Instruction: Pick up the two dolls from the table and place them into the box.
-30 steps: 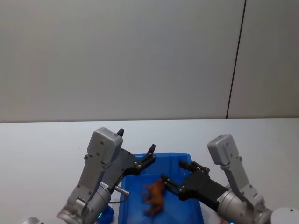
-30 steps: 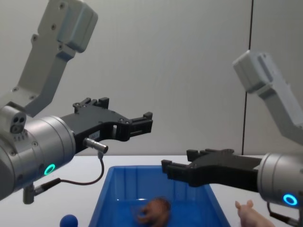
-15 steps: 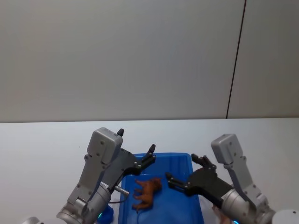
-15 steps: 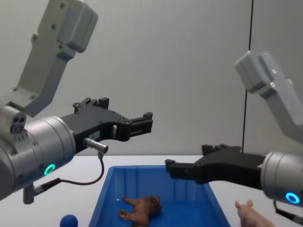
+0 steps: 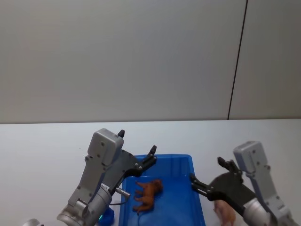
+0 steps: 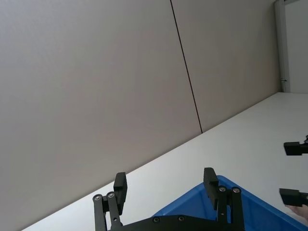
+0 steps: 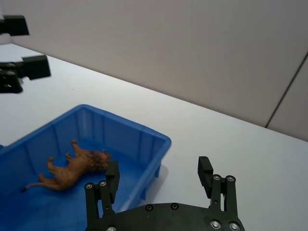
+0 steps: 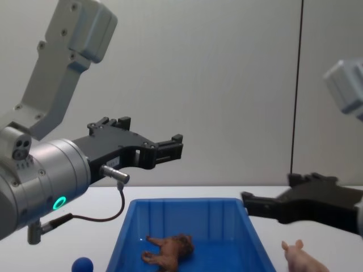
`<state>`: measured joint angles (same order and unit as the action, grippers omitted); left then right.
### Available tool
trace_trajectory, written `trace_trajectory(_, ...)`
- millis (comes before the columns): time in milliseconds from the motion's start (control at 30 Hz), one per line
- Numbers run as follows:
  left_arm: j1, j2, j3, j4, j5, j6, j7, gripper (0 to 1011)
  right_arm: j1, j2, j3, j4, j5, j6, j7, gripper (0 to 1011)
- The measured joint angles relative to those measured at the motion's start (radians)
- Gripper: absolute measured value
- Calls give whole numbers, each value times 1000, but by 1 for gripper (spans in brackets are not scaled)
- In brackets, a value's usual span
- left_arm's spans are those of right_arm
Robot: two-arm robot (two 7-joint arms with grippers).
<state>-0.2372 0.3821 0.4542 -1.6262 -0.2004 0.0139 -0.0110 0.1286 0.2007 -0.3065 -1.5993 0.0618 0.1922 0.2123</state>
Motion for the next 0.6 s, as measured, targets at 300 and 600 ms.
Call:
trace_trajectory(300, 0, 0, 0, 0, 0, 0, 0, 1004, -59, 35, 14, -39, 20, 22, -58, 1001)
trace_trajectory(600, 0, 0, 0, 0, 0, 0, 0, 1003, -104, 53, 19, -44, 49, 39, -81, 1001)
